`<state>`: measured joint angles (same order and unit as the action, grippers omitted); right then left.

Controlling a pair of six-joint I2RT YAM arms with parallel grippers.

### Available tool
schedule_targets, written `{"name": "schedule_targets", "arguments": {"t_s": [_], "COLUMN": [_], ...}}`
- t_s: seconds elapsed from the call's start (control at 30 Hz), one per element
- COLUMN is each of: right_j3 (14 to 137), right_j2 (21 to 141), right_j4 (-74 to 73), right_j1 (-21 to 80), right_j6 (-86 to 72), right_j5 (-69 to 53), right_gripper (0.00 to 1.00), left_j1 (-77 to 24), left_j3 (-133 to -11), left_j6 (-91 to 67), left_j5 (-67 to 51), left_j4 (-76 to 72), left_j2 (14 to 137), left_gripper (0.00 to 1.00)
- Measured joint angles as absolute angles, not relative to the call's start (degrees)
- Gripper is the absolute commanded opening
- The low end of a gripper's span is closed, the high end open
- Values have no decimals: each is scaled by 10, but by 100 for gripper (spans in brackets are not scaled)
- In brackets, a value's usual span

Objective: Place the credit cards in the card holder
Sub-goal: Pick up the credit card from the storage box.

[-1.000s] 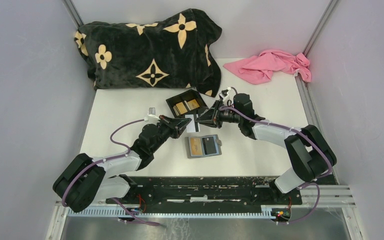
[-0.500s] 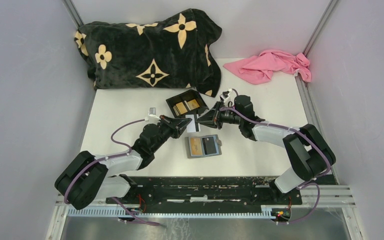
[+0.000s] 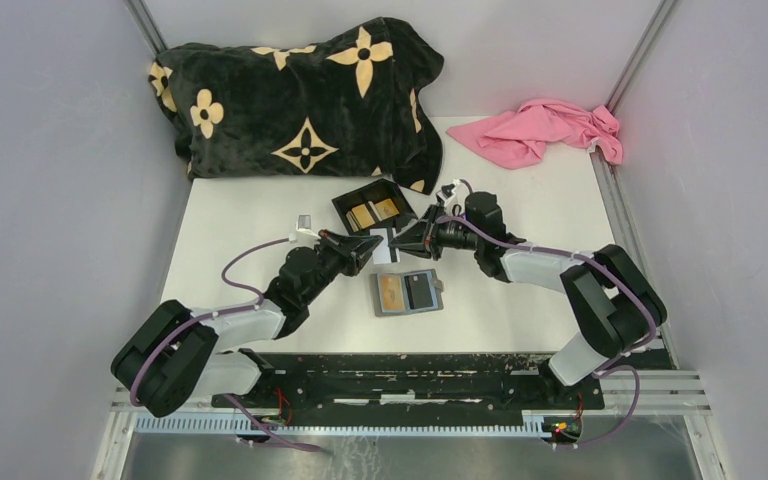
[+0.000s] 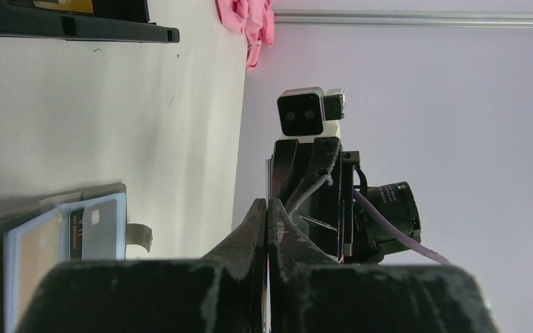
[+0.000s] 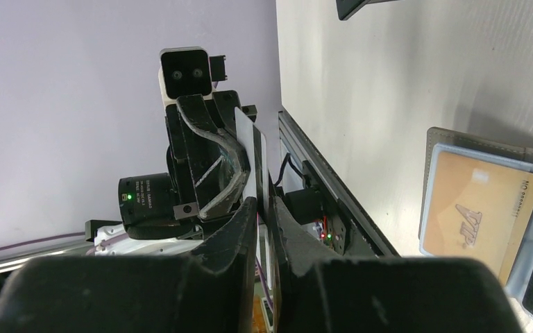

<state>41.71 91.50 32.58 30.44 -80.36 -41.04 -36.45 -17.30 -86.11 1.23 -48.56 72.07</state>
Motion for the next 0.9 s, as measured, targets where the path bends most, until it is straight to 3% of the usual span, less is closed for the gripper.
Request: {"name": "schedule_targets", "arguments": {"t_s": [0.17,0.3,0.4,0.53,0.67,0.9], "right_j3": [417,417,417,425,462,555], "right_j2": [918,918,918,918,899,823], "right_j4": [326,326,327,306,182,-70], "right_j1": [308,308,308,310,313,315], "right_j6": [-806,-808,-809,-790,-708,-514], "right_j5": [-411,-411,-411,-416,-411,-352], "right_gripper": [12,1,1,1,1,1], "left_j1": [-364,-364,-364,-364,-364,-364], "left_j3": [-173,-173,-173,-173,-173,-182], "left_j6": [-861,-861,-861,-861,-860,-840], "left_j5": [12,13,12,9,10,8], "left_j4": [-486,-485,-486,-482,-460,-385], "left_j2": [724,725,728,735,729,694], "left_gripper": [3,5,29,43,51,51]}}
